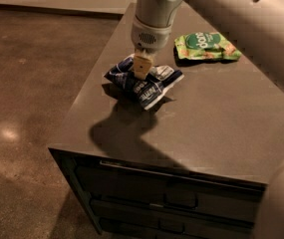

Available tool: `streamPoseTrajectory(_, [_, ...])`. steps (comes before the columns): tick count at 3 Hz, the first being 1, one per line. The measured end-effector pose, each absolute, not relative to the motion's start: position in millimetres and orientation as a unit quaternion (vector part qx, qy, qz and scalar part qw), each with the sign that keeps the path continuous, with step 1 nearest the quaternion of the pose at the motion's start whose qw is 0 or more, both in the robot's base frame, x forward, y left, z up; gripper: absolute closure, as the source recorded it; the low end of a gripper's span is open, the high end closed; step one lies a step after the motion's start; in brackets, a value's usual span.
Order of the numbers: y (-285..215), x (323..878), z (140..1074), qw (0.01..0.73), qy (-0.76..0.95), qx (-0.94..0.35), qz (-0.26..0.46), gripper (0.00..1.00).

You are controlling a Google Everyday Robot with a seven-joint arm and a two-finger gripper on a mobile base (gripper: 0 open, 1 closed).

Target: Move blue chip bag near orange can

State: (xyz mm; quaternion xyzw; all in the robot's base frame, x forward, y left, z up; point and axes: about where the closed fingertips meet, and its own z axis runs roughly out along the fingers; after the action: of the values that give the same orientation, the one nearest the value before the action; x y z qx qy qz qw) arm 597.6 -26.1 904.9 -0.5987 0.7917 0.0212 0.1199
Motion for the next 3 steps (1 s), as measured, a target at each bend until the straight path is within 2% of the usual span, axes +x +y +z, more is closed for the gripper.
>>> streamPoseTrajectory(1, [-19, 619, 906, 0.119, 0.793, -0.597, 0.015, 0.87])
streamPoseTrajectory(3, [-49, 651, 910, 0.128, 0.822, -0.554, 0.002, 0.41])
